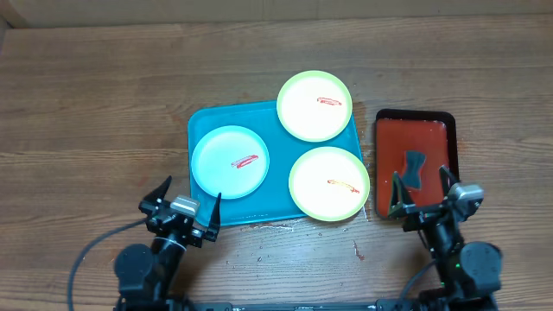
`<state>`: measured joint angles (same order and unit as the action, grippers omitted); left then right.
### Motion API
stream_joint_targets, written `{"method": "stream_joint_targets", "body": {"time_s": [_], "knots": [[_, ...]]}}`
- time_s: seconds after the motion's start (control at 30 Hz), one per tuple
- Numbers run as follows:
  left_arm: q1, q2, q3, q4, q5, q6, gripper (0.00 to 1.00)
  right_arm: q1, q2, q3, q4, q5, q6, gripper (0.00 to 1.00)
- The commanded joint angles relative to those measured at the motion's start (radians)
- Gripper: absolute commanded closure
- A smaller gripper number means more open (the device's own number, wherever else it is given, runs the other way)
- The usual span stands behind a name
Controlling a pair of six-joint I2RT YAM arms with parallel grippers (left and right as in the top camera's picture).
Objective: Clean dirty plates on tray and stack at the side
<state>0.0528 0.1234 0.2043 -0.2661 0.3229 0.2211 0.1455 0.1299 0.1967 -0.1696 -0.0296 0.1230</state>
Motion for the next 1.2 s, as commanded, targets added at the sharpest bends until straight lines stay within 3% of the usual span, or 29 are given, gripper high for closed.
{"method": "stream_joint_targets", "body": {"time_s": [0.0, 0.43, 0.6, 0.73, 1.0, 1.17], "knots": [[0.001, 0.131, 0.197, -0.063, 0.045, 0.034, 0.0, 0.004, 0.123, 0.202, -0.048, -0.012, -0.053, 0.0], [-0.001, 0.888, 0.97, -0.66, 0.063, 0.034, 0.01, -0.008, 0.829, 1.075, -0.751, -0.01, -0.053, 0.0], [-0.001, 1.157, 1.228, -0.879, 0.063, 0.009, 0.0, -0.032, 1.077, 1.294, -0.97, -0.022, -0.053, 0.0], [-0.001, 1.299, 1.318, -0.934, 0.063, -0.012, 0.0, -0.042, 1.221, 1.34, -1.048, -0.029, -0.043, 0.0], [-0.001, 1.471, 1.324, -0.857, 0.078, -0.026, 0.0, -0.042, 1.405, 1.34, -1.056, -0.122, -0.031, 0.0], [-0.001, 1.521, 1.324, -0.805, 0.073, -0.023, 0.0, -0.054, 1.462, 1.325, -1.06, -0.034, 0.159, 0.07]]}}
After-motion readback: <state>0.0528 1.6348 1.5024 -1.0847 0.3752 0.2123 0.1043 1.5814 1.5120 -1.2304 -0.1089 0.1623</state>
